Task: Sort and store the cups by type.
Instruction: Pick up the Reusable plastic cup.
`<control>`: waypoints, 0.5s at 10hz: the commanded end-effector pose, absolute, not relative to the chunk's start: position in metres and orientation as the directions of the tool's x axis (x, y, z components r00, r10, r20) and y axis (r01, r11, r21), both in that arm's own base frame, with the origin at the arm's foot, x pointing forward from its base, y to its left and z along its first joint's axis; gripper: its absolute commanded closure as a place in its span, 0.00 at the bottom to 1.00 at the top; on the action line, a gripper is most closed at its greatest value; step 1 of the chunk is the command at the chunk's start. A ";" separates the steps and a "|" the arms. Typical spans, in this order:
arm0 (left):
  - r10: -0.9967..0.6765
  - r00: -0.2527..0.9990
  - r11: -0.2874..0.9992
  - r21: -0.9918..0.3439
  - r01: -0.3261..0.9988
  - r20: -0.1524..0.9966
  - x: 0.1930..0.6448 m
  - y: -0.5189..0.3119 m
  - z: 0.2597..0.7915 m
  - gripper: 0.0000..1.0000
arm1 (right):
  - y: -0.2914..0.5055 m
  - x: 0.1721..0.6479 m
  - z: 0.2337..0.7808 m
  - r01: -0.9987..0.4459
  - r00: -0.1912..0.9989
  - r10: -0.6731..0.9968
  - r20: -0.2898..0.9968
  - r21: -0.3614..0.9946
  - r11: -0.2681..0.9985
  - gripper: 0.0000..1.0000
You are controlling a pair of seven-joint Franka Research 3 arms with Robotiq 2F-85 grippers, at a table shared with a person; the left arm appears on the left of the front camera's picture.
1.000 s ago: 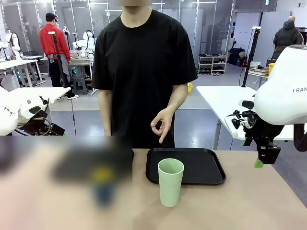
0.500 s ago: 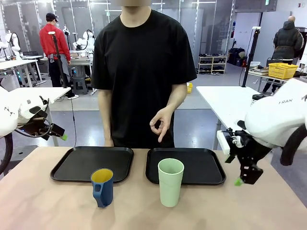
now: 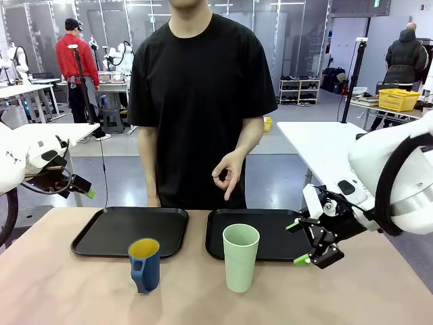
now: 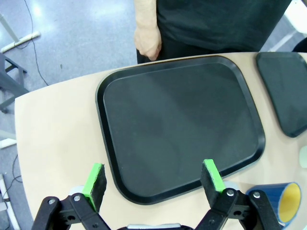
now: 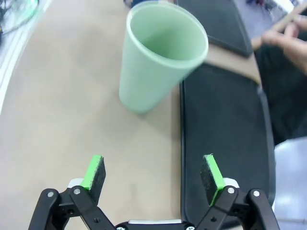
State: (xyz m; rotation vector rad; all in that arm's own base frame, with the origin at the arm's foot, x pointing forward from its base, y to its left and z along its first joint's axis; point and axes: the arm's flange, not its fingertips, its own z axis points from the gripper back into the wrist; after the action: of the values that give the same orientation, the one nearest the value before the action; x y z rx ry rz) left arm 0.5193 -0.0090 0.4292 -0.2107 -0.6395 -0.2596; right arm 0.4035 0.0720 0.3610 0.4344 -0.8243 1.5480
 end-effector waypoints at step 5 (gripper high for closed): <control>-0.164 0.771 0.947 -0.120 0.297 0.615 0.520 -0.009 0.430 0.00 | 0.069 0.435 0.285 -0.978 -0.149 0.364 0.919 -0.190 0.080 0.00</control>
State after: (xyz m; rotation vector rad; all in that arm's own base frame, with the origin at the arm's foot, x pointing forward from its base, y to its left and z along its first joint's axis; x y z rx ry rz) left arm 0.5193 -0.0091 0.4292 -0.2107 -0.6395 -0.2596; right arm 0.4253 0.0673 0.3036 0.7724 -1.0926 1.3966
